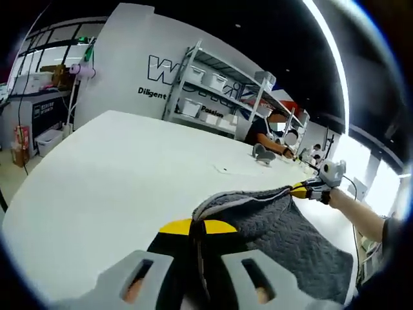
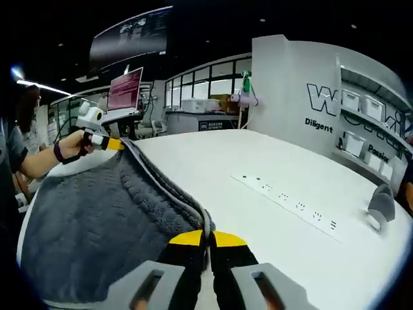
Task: Fold the towel on the table until its edges align and the towel forms a compact rectangular stack.
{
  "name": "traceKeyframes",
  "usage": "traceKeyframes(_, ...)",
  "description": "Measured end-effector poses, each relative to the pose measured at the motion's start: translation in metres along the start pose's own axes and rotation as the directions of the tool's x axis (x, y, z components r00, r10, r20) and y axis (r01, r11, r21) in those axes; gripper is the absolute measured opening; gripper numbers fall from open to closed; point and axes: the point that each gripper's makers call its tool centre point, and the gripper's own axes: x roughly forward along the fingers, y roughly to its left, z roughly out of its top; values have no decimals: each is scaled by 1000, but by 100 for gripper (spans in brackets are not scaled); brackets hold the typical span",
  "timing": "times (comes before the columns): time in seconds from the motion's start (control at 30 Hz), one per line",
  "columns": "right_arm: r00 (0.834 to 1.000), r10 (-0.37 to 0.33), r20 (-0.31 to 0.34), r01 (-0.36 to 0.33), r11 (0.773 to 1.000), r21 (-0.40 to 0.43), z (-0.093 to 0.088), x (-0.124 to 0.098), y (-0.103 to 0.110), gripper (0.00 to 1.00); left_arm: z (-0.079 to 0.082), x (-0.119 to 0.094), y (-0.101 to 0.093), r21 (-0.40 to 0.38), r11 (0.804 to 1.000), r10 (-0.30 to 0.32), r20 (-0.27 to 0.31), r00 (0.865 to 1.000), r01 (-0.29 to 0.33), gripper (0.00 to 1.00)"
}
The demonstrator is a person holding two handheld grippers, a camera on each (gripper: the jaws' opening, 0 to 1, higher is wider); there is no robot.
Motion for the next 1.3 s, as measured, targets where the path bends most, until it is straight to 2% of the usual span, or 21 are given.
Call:
traceKeyframes(0.13, 1000, -3, -12, 3, 1000, 17, -6, 7, -1, 4, 1, 7, 10, -5, 1000, 9, -8, 1000, -9, 6)
traceKeyframes(0.33, 1000, -10, -13, 10, 1000, 23, -10, 10, 1, 8, 1, 7, 13, 5, 1000, 18, -1, 1000, -18, 7)
traceKeyframes(0.43, 1000, -14, -5, 14, 1000, 25, -8, 7, 5, 13, 2, 5, 18, 36, 998, 56, 8, 998, -56, 14)
traceKeyframes(0.5, 1000, -21, -1, 21, 999, 24, -6, 4, 7, 20, 2, 4, 18, 44, 997, 63, 12, 998, -63, 17)
traceKeyframes(0.57, 1000, -30, 5, 29, 999, 25, -2, 3, 1, 27, 4, 1, 22, 39, 996, 79, 26, 997, -80, 21)
traceKeyframes(0.67, 999, -34, 19, 33, 999, 31, 3, -3, 3, 29, 9, -5, 23, 30, 996, 85, 51, 995, -87, 22)
traceKeyframes(0.8, 998, -32, 57, 29, 998, 60, 11, -13, 11, 35, 15, -20, 19, 30, 996, 86, 92, 992, -90, 27)
traceKeyframes(0.9, 995, -34, 91, 27, 997, 74, 17, -23, 19, 35, 17, -35, 14, 40, 996, 79, 115, 990, -84, 28)
traceKeyframes(0.93, 991, -23, 136, 8, 994, 110, 23, -32, 29, 35, 18, -46, 11, 37, 996, 74, 141, 987, -80, 29)
traceKeyframes(0.97, 988, -19, 151, 0, 992, 126, 25, -35, 33, 35, 19, -52, 10, 32, 997, 65, 153, 986, -71, 30)
traceKeyframes(1.07, 976, 15, 219, -53, 984, 169, 32, -50, 53, 35, 11, -67, -5, 17, 1000, -15, 153, 988, 12, 30)
traceKeyframes(1.13, 964, 29, 265, -79, 980, 182, 35, -64, 68, 36, 3, -81, -16, 11, 998, -63, 162, 985, 62, 30)
traceKeyframes(1.23, 953, 29, 303, -91, 977, 191, 35, -85, 88, 40, -3, -103, -31, 57, 992, -124, 188, 974, 115, 34)
traceKeyframes(1.3, 933, 22, 360, -104, 972, 209, 38, -102, 102, 43, -8, -120, -44, 120, 981, -174, 206, 963, 152, 40)
